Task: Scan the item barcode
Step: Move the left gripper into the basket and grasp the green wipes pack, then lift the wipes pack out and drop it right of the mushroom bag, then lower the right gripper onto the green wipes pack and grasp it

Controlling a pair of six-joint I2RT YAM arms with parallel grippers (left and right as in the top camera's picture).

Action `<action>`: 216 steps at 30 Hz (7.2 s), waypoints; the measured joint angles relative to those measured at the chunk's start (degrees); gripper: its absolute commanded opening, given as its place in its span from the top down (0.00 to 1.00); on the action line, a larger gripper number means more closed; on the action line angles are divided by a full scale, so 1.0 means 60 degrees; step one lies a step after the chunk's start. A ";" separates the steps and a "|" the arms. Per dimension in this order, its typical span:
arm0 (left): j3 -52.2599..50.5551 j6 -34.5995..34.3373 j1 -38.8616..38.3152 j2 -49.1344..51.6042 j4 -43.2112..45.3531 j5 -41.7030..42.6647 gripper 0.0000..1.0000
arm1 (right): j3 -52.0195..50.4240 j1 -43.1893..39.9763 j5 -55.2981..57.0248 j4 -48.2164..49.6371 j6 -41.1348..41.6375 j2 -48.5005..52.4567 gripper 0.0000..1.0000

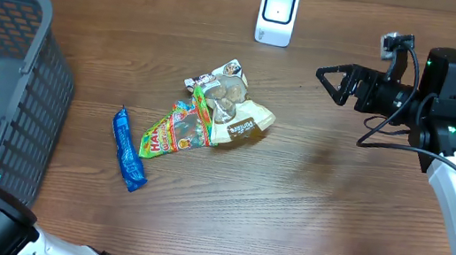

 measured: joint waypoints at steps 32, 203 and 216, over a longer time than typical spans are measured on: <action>-0.2186 0.0747 -0.0007 0.0164 0.3126 -0.0568 0.84 | 0.0000 0.0000 0.0015 0.0018 -0.0022 0.0000 0.00; 1.2775 0.2481 -1.1260 -0.0138 -0.6207 0.2135 0.00 | -0.0517 0.3559 0.3049 -0.3891 -0.1927 0.2142 0.72; 1.2695 0.2481 -1.1260 0.0084 -0.6218 0.2135 0.00 | -0.2437 0.3821 0.5748 -0.1621 -0.0386 0.2146 0.69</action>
